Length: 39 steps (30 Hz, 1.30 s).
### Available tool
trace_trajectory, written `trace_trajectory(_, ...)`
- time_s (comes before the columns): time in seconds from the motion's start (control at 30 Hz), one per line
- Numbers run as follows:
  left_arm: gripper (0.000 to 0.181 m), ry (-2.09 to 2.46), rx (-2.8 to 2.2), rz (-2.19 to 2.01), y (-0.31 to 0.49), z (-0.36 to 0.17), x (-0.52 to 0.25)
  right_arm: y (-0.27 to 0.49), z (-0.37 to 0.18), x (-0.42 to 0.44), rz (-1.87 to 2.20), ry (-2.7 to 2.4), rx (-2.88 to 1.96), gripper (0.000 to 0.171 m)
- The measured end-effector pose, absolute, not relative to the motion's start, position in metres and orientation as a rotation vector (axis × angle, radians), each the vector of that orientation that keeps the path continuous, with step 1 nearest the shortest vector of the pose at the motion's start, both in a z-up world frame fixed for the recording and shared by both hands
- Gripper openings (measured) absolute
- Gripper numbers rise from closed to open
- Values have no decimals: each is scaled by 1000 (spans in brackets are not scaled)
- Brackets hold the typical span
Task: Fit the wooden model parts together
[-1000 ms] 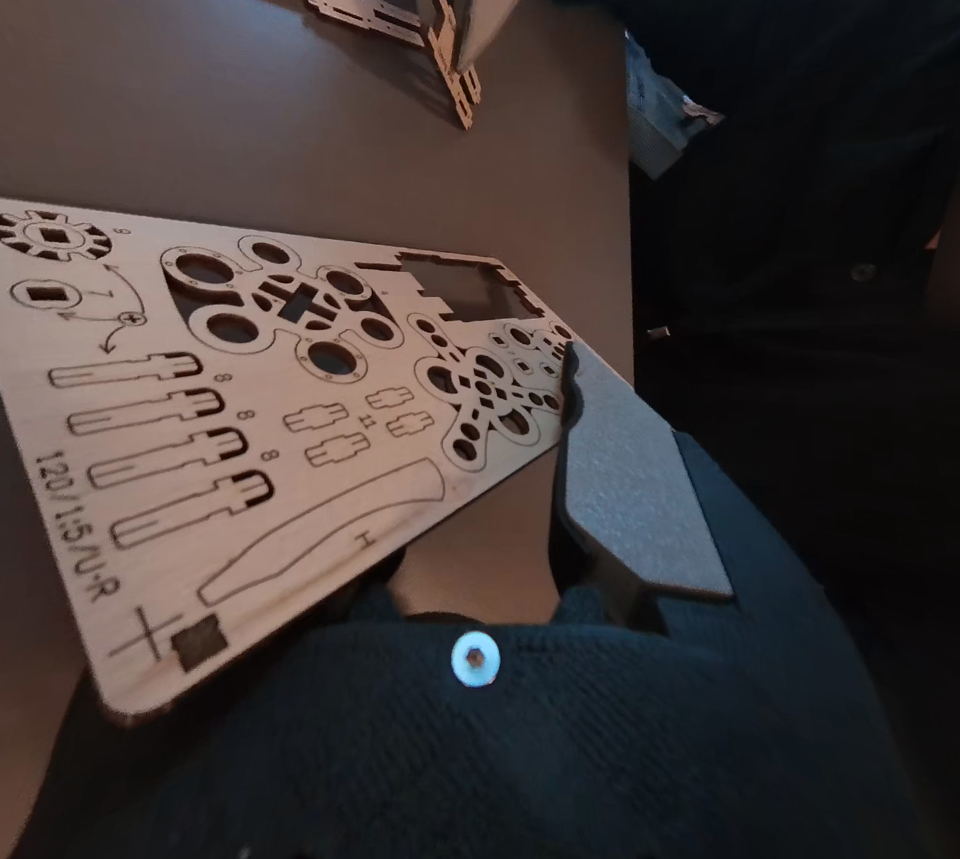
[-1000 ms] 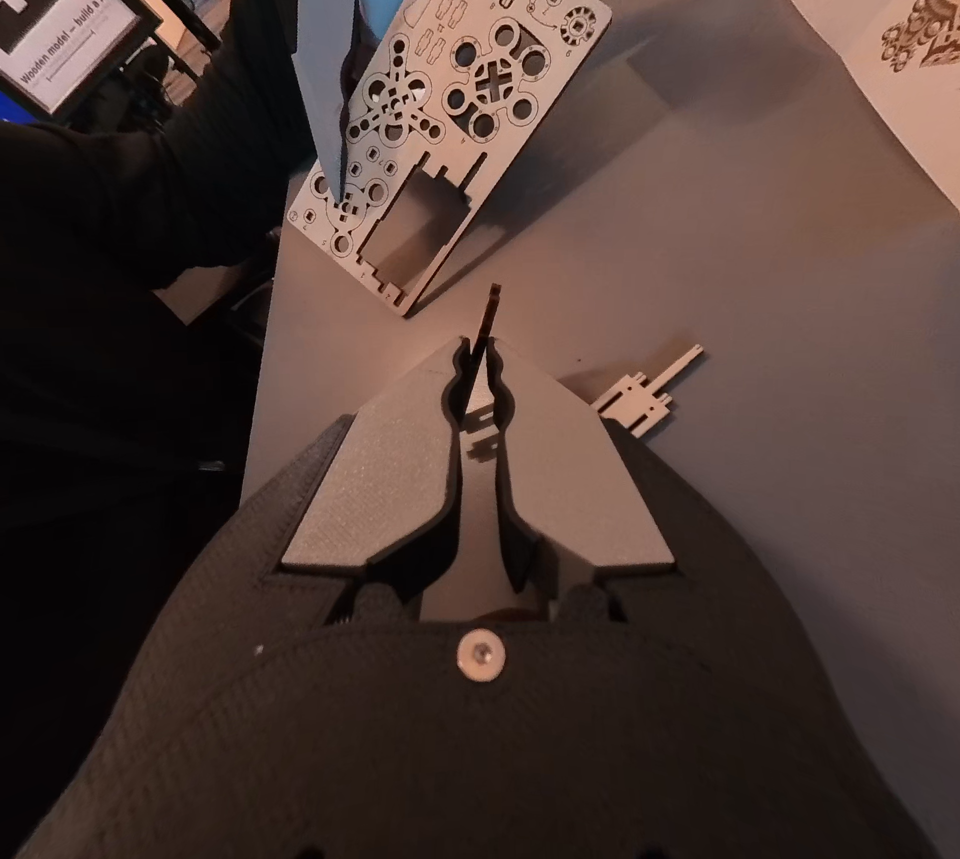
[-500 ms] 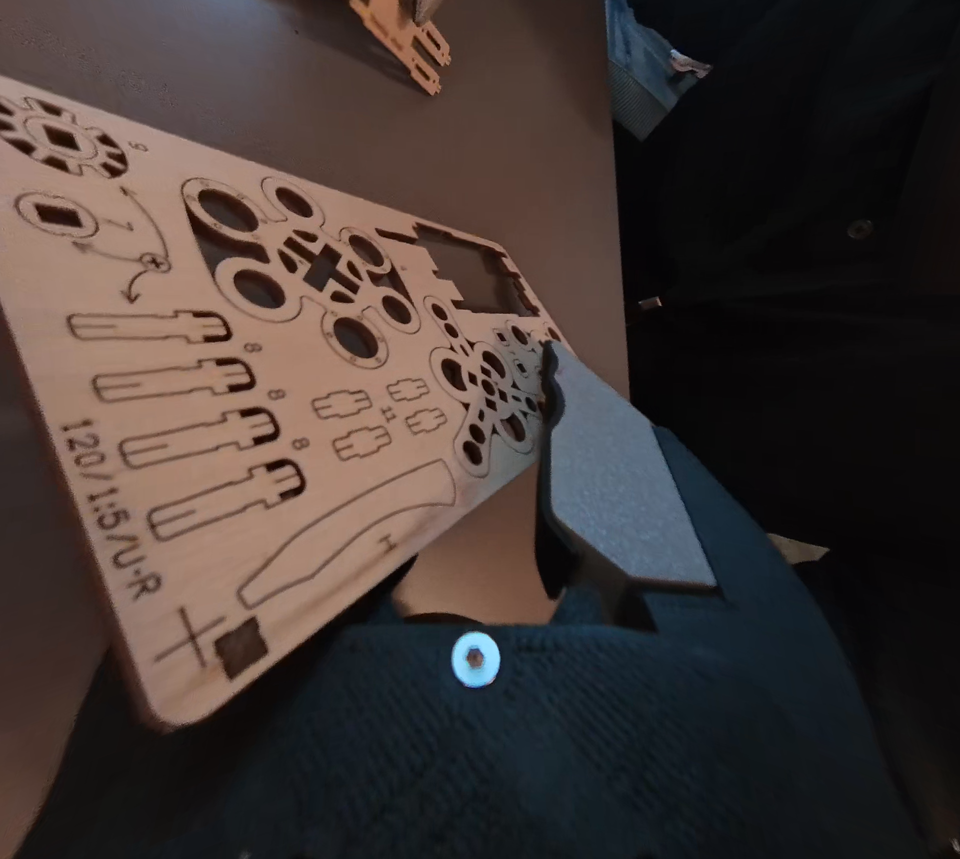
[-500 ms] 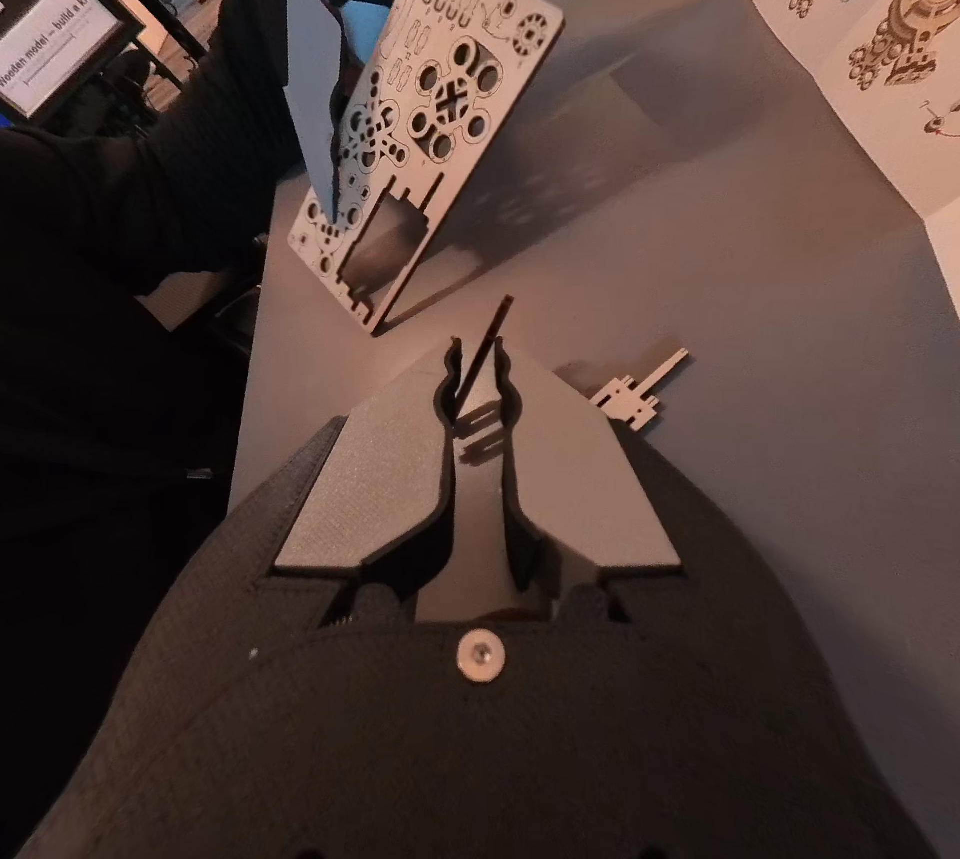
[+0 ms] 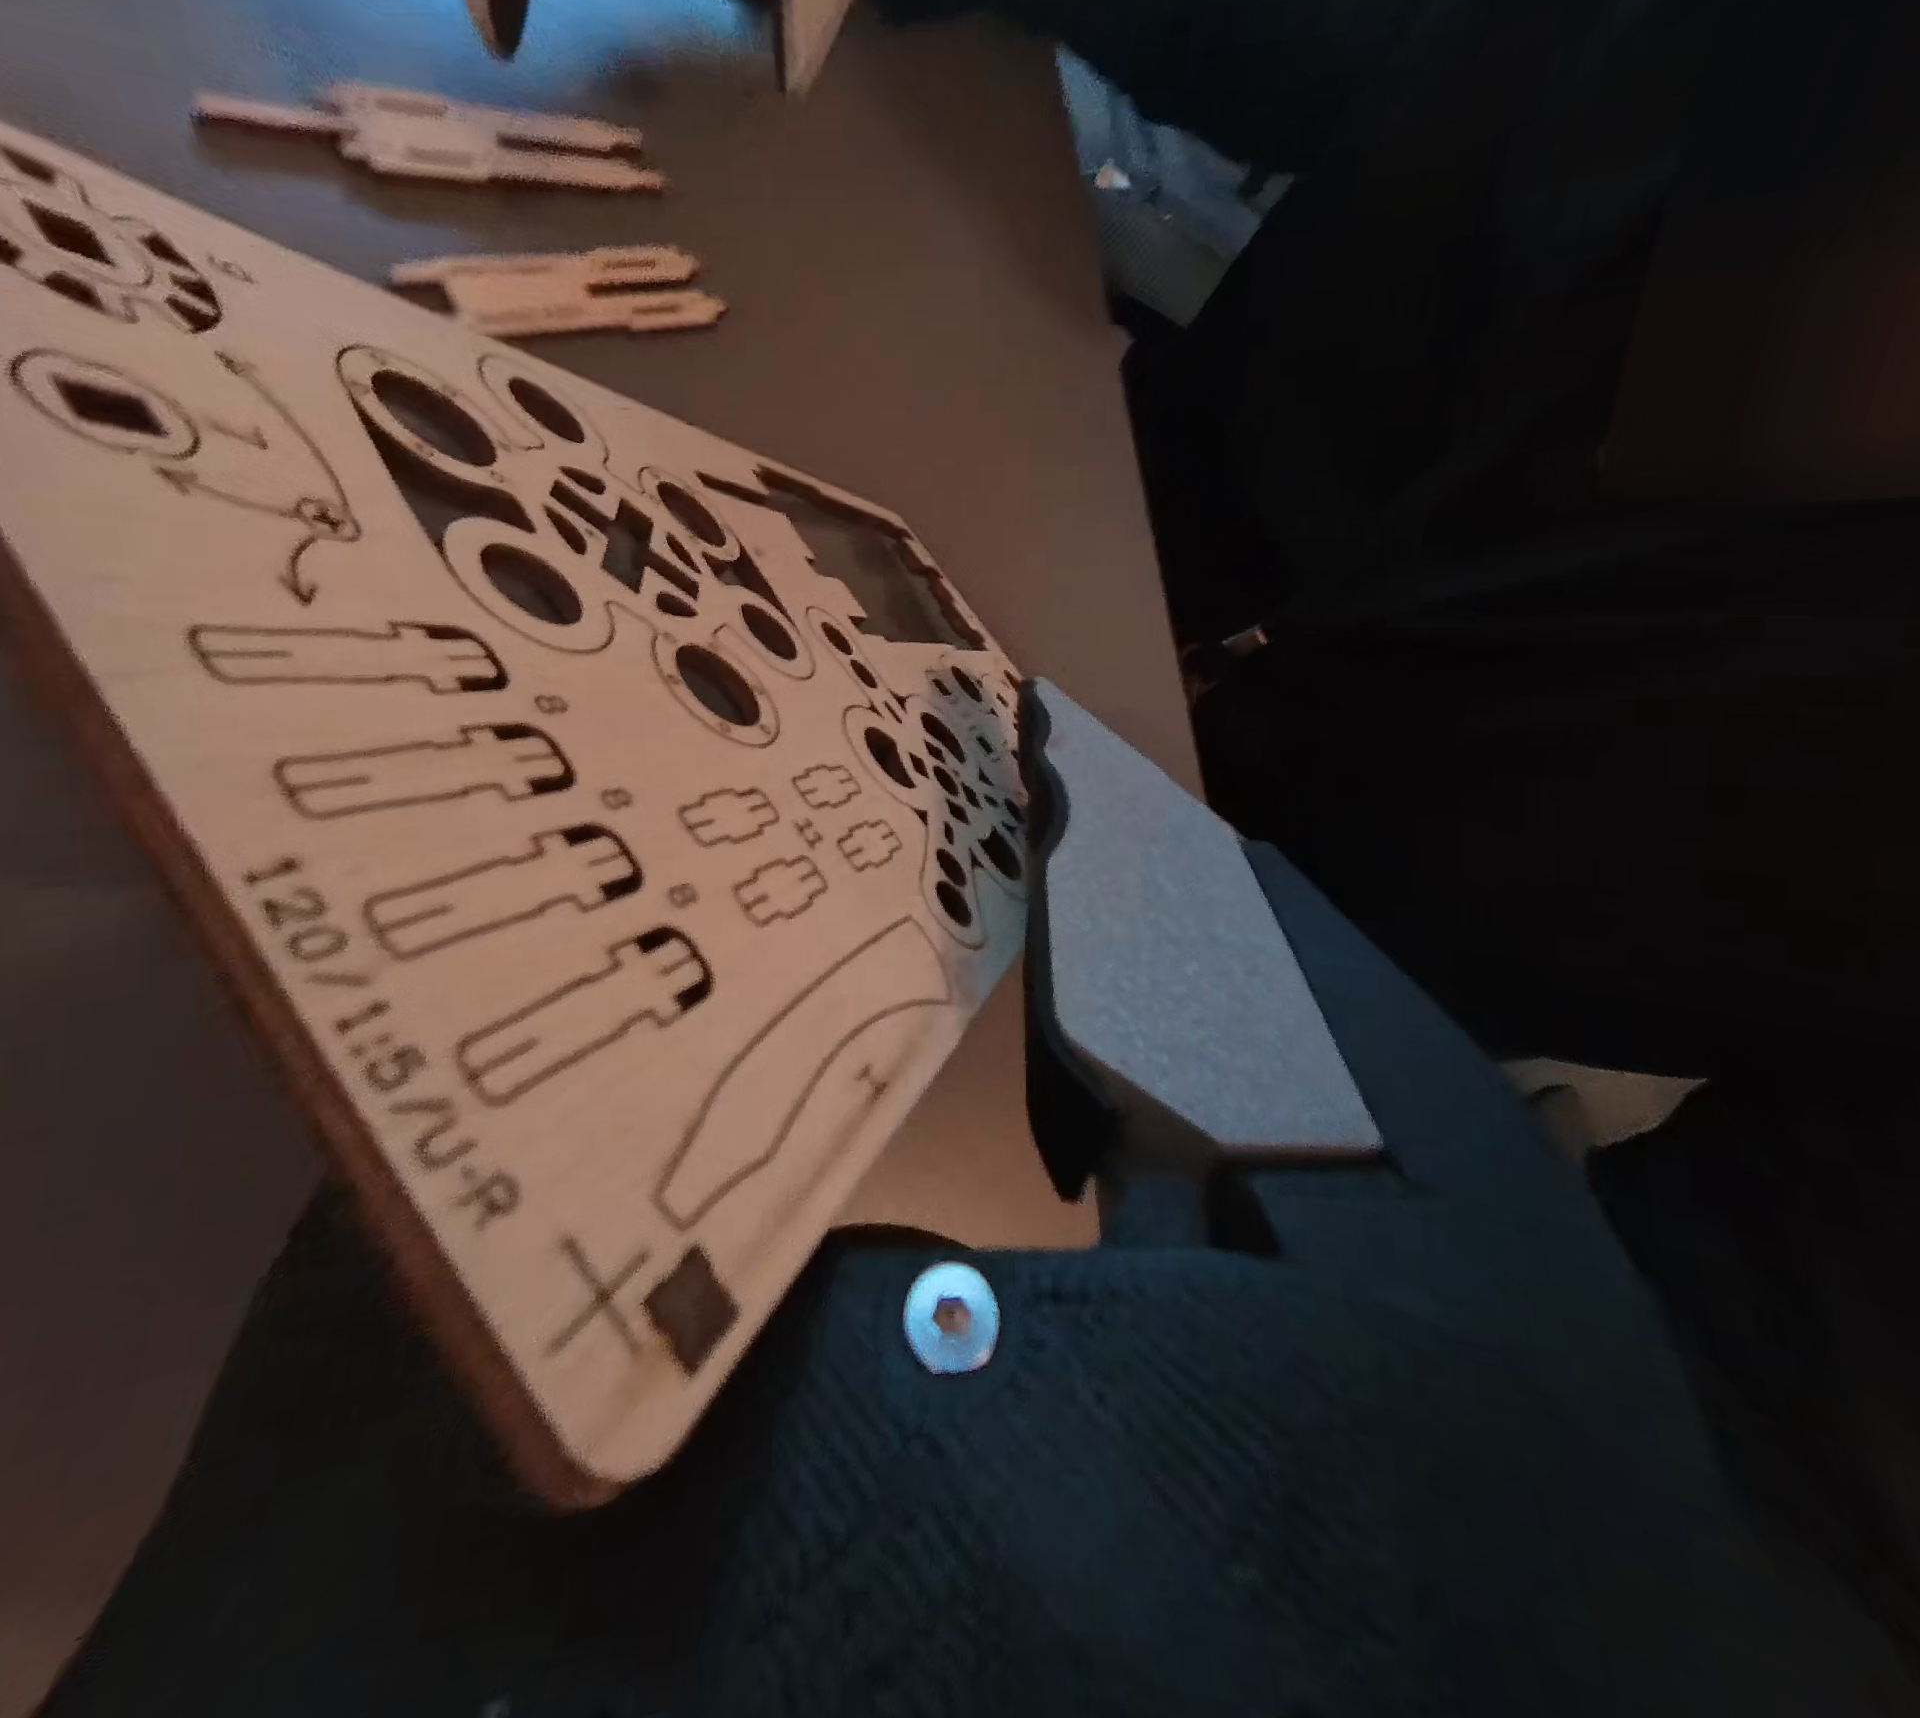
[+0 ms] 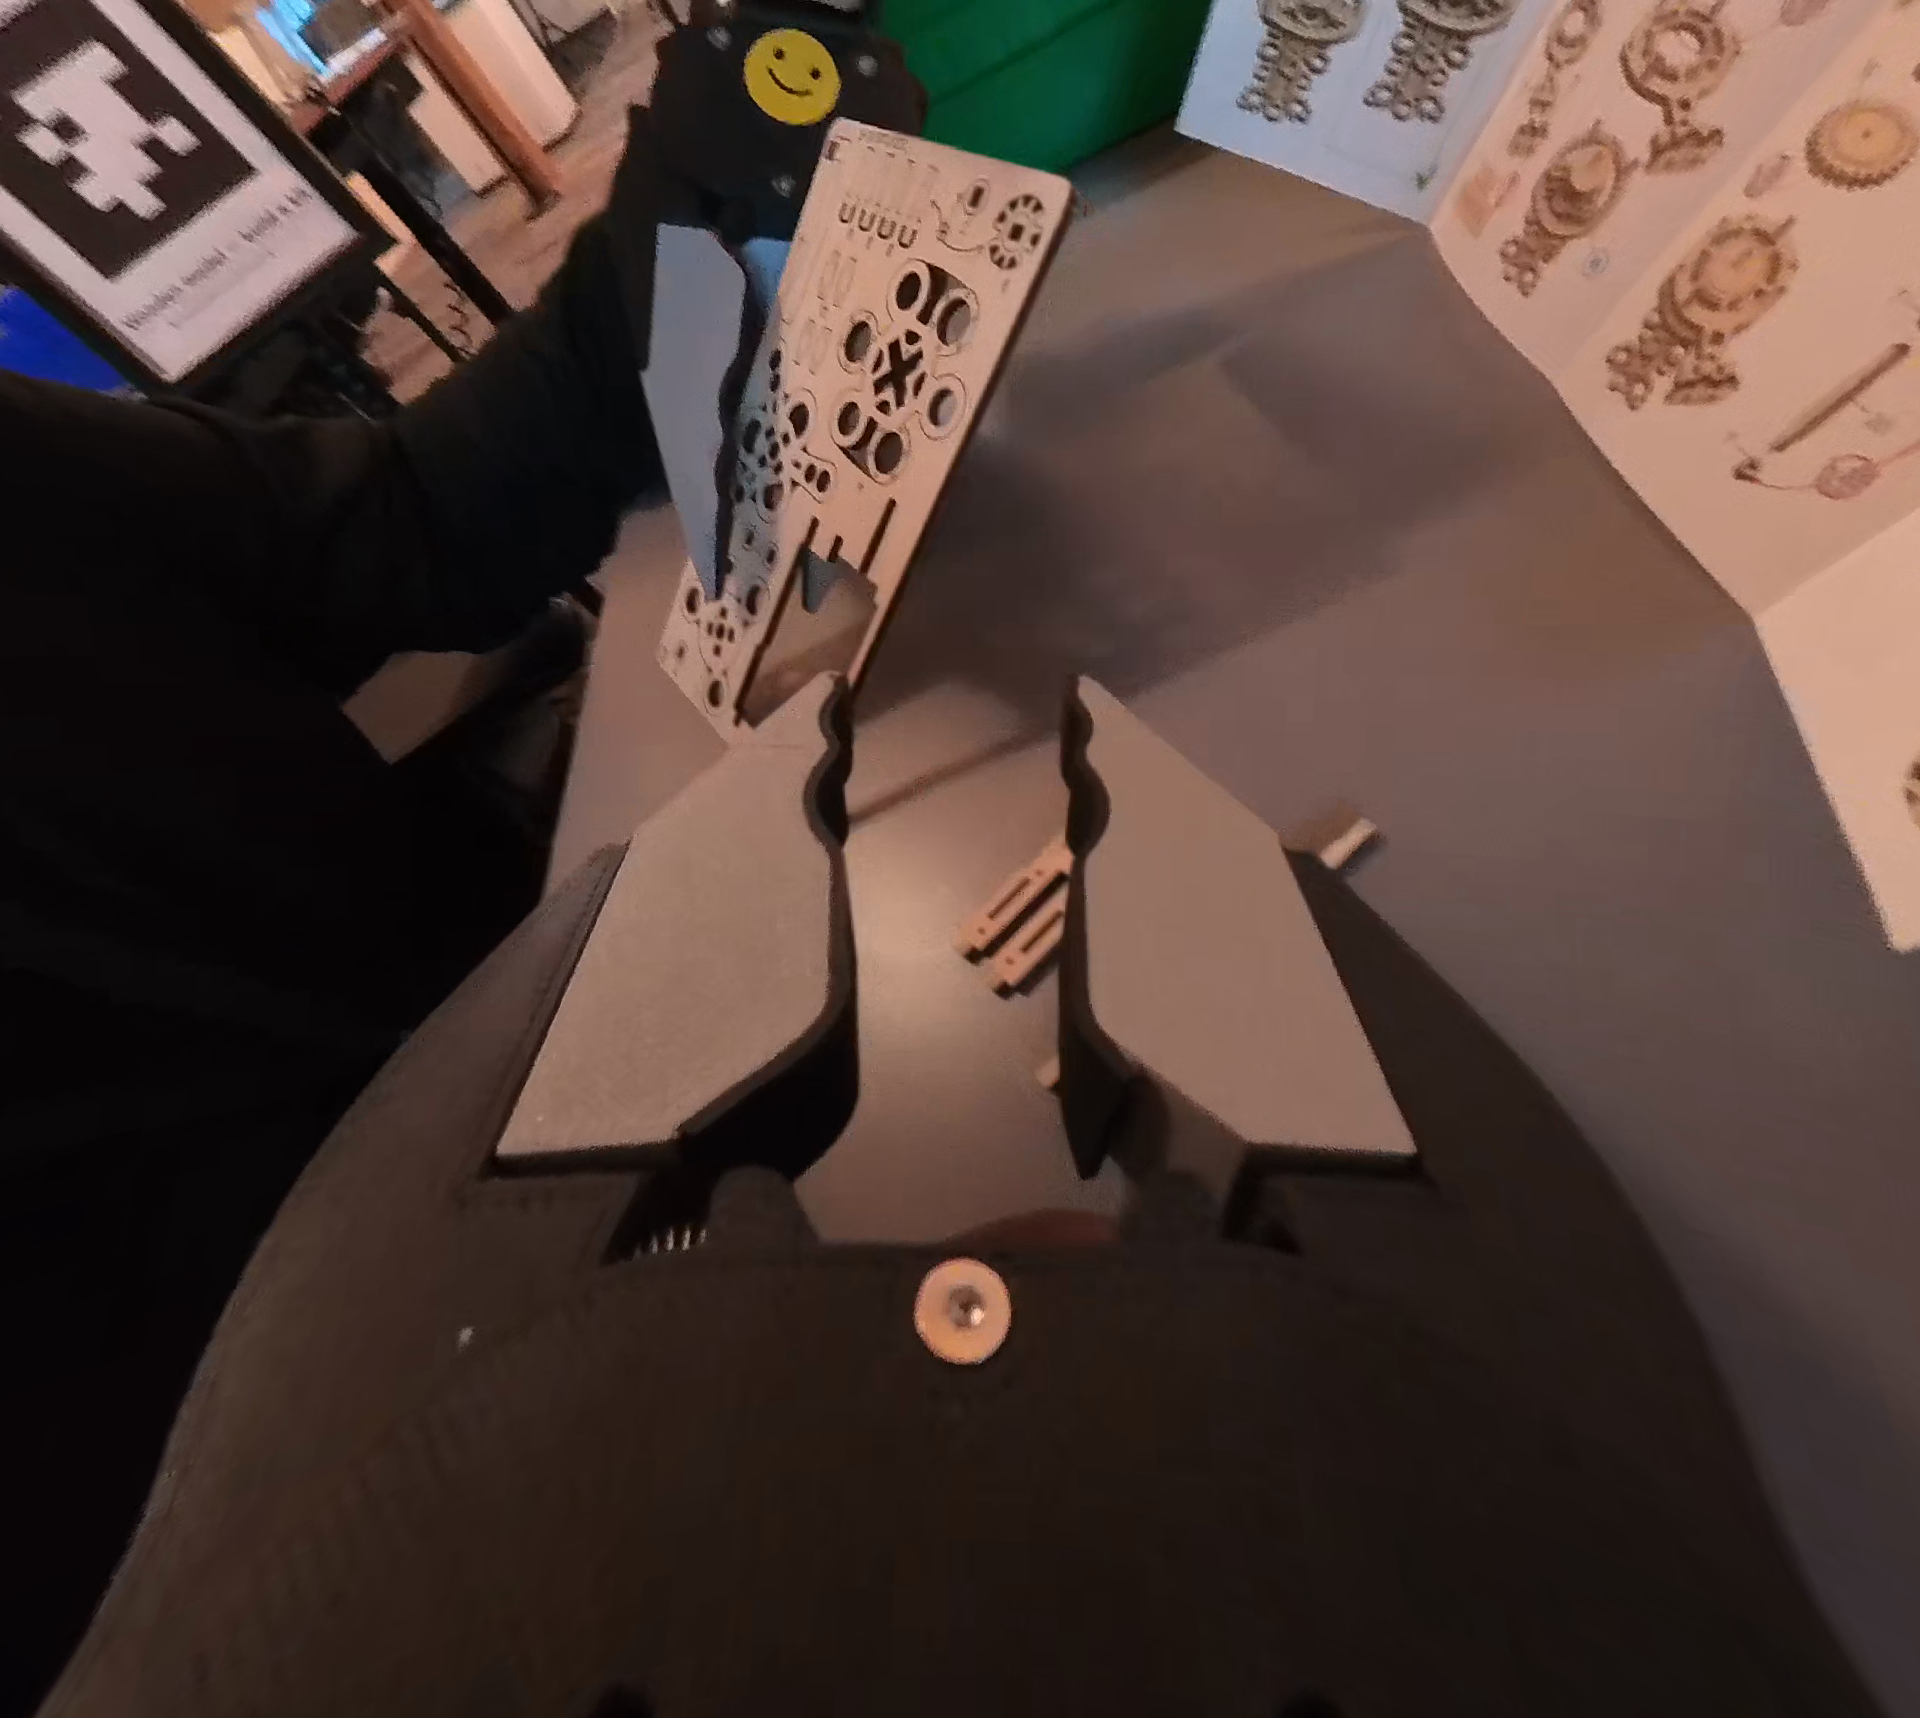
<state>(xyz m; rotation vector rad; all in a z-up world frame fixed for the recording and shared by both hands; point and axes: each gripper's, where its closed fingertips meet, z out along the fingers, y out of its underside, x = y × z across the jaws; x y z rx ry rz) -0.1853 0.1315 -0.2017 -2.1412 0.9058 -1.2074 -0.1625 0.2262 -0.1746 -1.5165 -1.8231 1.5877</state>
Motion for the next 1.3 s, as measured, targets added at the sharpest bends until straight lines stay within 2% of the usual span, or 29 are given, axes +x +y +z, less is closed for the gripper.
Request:
trace_trajectory(0.17,10,975,-2033,-1260,130,-187,-160,199,-165,-164,1711,-1852,-1465,44)
trace_trajectory(0.37,2,927,-2055,-1293,138,-191,-151,180,-160,-161,1854,-1872,-1456,35)
trace_trajectory(0.5,2,840,-2092,-1307,146,-194,-153,178,-157,-160,1935,-1857,-1466,37)
trace_trajectory(0.7,2,837,-2095,-1296,149,-193,-146,180,-158,-161,1900,-1856,-1452,2)
trace_trajectory(1.03,8,705,-2013,-1315,166,-179,-157,196,-156,-159,1922,-1815,-1484,0)
trace_trajectory(1.3,5,591,-1961,-1277,179,-168,-178,210,-155,-159,1961,-1747,-1537,0)
